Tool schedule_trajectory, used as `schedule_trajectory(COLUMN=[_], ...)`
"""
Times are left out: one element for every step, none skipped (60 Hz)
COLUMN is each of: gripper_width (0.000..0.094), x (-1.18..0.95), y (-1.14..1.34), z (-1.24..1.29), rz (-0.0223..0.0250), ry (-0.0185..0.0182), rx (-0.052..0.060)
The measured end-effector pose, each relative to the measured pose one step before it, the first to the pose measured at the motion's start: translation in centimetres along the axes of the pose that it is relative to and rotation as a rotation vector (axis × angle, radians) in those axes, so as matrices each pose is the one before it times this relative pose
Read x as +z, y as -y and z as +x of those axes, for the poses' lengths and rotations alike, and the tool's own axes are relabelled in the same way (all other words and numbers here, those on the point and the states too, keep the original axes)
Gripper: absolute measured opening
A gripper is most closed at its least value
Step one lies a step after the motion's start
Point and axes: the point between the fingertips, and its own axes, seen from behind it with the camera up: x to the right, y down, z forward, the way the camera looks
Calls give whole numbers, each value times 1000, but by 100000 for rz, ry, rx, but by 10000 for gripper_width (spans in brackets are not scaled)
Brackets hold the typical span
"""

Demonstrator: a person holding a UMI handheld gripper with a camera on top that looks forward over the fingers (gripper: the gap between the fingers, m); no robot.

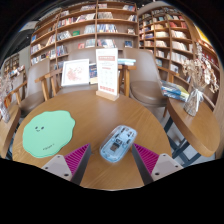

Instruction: Arrange mouse

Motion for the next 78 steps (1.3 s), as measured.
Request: schedule_trajectory(gripper_width=[852, 853, 852, 850, 848, 849, 850, 847, 848, 848, 844, 842, 841, 839, 838, 837, 835, 829, 823, 822, 819, 811, 805, 800, 795, 787, 782, 772, 759, 744, 729, 710, 689, 664, 626, 568, 473, 473, 470, 457, 449, 443, 435, 431, 424, 422, 422, 423, 422, 422, 421, 422, 420, 422, 423, 422, 422, 422, 421, 422, 422, 422, 421, 421, 421, 420, 420, 420, 420, 421, 419, 413, 413, 413, 413, 412, 412, 413], x=[237, 386, 225, 225, 220, 237, 228, 237, 276, 239, 257, 234, 211, 213, 188, 153, 265, 187, 151, 145, 133, 131, 114, 126, 132, 117, 95, 60, 54, 38, 18, 58, 50, 60, 55, 80, 92, 18, 60, 48, 13, -3, -76, -125, -210, -298, -371, -446, -526, -564, -598, -589, -551, -569, -582, -487, -449, -399, -355, -286, -182, -77, -59, 45, 130, 172, 242, 273, 306, 119, 666, 452, 478, 502, 486, 502, 495, 499], y=[198, 183, 185, 172, 196, 168, 184, 187, 198, 207, 191, 210, 178, 182, 167, 108, 194, 157, 145, 129, 116, 115, 80, 103, 89, 85, 60, 47, 28, 45, 48, 56, 47, 46, 43, 76, 35, -1, 3, 33, 21, -36, 13, 75, 144, 275, 331, 405, 490, 589, 675, 701, 685, 682, 768, 705, 698, 638, 539, 592, 364, 358, 252, 176, 80, 27, -53, -67, -105, -265, -47, -265, -326, -445, -504, -558, -573, -562], z=[34, 80, -68, -59, -29, -15, -37, -29, 7, -46, -9, -47, -73, -42, -44, -146, 46, -29, -34, -7, 3, 10, -19, -33, -91, -26, 6, -7, 11, 39, 114, 85, 68, 72, 120, 118, 23, -57, -29, -43, -12, -19, -53, -87, -161, -263, -288, -318, -332, -325, -380, -427, -463, -503, -647, -633, -725, -784, -836, -1023, -964, -950, -1022, -958, -890, -796, -678, -708, -699, -1014, -729, -663, -655, -614, -589, -509, -435, -310], rz=[-131, -75, -162, -153, -95, -203, -187, -237, -134, -127, -117, -100, -159, -164, -158, 23, 49, 75, 68, 2, -90, -77, -140, -46, 19, -33, -121, -168, -206, -165, -19, -12, -4, 34, 17, 182, 141, 165, -201, -151, -306, -624, -544, -268, 81, 348, 460, 622, 914, 1259, 1507, 1535, 1427, 1346, 983, 1356, 1370, 1185, 881, 609, 506, 442, 306, 127, -68, -163, -202, -272, -330, -151, -638, -598, -714, -900, -1141, -1307, -1305, -1272], ry=[47, 209, 309, 265, 228, 260, 201, 192, 22, 230, 252, 337, 333, 278, 215, 211, 247, 308, 335, 199, 141, 121, 191, 243, 151, 148, 88, 87, 65, -42, -182, -287, -310, -327, -459, -456, -170, 439, 16, 68, 63, -18, 142, 269, 449, 778, 971, 948, 814, 636, 555, 460, 388, 354, 209, 554, 703, 859, 1050, 1110, 1307, 1518, 1520, 1406, 1091, 598, 203, 65, 220, 515, 357, 619, 672, 655, 594, 518, 273, 4], rx=[-168, -186, -155, -107, -167, -198, -148, -165, -199, -144, -147, -111, -96, -103, -221, -267, -364, -243, -107, -38, -198, -332, -303, -217, -101, -151, -180, -117, 55, 139, 135, 152, 96, 50, -68, -199, -163, 364, 236, -111, -263, -432, -235, 170, 617, 764, 747, 577, 415, 199, -69, -429, -896, -1152, -1116, -915, -605, -377, -253, -99, 167, 44, -145, -526, -596, -370, -112, -118, -307, -336, -333, -294, -270, -78, 163, 251, 220, 42])
